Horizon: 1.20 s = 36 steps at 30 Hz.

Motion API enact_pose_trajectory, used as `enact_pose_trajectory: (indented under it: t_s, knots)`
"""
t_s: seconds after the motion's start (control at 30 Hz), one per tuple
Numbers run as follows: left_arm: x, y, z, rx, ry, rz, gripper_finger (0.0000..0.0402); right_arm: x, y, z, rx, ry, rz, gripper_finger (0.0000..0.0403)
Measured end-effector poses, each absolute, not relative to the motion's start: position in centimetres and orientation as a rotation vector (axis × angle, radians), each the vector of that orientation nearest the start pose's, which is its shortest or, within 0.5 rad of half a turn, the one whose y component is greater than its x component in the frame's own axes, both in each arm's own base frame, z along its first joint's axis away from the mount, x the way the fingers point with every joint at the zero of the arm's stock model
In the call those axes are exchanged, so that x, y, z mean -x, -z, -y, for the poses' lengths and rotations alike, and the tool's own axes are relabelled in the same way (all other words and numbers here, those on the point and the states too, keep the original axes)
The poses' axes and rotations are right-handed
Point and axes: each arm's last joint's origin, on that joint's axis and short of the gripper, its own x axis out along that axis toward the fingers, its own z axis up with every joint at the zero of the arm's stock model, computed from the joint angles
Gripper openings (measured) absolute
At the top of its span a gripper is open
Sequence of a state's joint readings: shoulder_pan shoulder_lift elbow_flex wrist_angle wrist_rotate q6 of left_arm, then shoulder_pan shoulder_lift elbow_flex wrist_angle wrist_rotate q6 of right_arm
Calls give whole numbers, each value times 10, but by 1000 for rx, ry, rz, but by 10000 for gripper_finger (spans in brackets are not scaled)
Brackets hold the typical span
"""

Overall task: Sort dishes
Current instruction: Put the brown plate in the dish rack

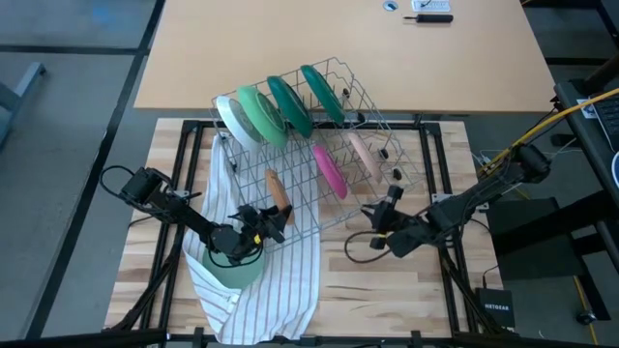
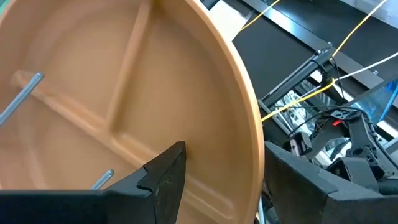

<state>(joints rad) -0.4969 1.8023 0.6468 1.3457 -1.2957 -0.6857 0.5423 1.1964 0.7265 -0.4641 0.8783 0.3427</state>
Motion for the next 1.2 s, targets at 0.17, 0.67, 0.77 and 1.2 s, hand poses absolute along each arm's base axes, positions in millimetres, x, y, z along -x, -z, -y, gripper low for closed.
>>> enact_pose_trajectory:
  t_s: [0.17, 0.67, 0.77, 1.2]
  knots:
    - [-285, -175, 123, 790, -725, 388, 196, -201, -221, -95, 325, 417, -649, 62]
    - [-285, -175, 123, 785, -718, 383, 196, -209, -214, -91, 567, 354, -747, 62]
    - [-285, -175, 123, 788, -705, 380, 196, -213, -210, -87, 576, 384, -763, 62]
    - [-280, -175, 136, 670, -639, 309, 196, -213, -208, -85, 628, 400, -782, 24]
